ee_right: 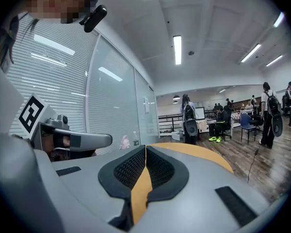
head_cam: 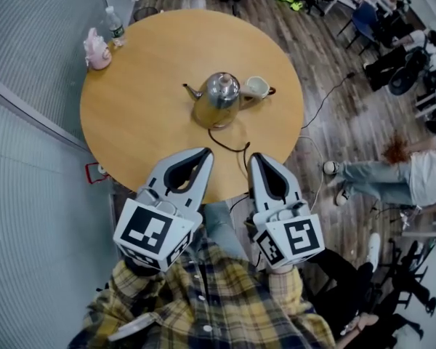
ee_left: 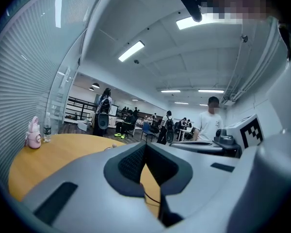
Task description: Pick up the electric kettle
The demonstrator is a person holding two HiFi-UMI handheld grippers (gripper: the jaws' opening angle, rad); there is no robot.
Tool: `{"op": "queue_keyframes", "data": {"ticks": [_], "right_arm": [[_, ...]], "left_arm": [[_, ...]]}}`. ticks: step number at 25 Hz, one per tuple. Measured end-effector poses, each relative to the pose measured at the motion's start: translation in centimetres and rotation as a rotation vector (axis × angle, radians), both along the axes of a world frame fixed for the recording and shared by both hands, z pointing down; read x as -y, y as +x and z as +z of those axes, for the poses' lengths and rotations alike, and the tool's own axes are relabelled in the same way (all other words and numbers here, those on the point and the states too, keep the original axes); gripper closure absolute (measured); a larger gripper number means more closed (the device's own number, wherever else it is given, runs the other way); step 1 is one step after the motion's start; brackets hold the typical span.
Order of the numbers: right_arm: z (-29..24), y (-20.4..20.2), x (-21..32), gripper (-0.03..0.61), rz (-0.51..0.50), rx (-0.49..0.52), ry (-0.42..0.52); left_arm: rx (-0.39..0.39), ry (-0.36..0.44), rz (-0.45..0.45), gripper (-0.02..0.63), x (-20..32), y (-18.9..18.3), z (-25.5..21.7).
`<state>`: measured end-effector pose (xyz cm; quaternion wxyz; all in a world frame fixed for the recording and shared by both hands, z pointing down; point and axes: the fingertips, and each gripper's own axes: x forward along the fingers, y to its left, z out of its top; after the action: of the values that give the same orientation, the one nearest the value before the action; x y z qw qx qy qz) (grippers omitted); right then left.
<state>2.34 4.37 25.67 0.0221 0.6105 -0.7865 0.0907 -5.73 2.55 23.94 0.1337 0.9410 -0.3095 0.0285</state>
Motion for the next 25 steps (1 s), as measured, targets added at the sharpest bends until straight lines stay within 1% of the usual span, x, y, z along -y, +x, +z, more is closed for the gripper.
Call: {"op": "queue_keyframes", "data": {"ticks": [6, 11, 19, 25], "right_arm": [[0.3, 2.1, 2.7, 0.546, -0.001, 0.002, 0.005], [-0.1, 4.2, 5.9, 0.546, -0.029, 0.0, 0.011], [-0.5, 7.5, 11.2, 0.546, -0.124, -0.014, 0.005], [-0.6, 9.0, 13.7, 0.546, -0.205, -0.019, 0.005]], "left_arm": [[-0.001, 0.016, -0.016, 0.611, 2.8, 1.6, 0.0], [-0.002, 0.024, -0.052, 0.611, 6.0, 3.4, -0.4], [-0.001, 0.026, -0.132, 0.611, 10.8, 7.1, -0.9], [0.013, 0.021, -0.202, 0.611, 12.6, 8.7, -0.8]]}}
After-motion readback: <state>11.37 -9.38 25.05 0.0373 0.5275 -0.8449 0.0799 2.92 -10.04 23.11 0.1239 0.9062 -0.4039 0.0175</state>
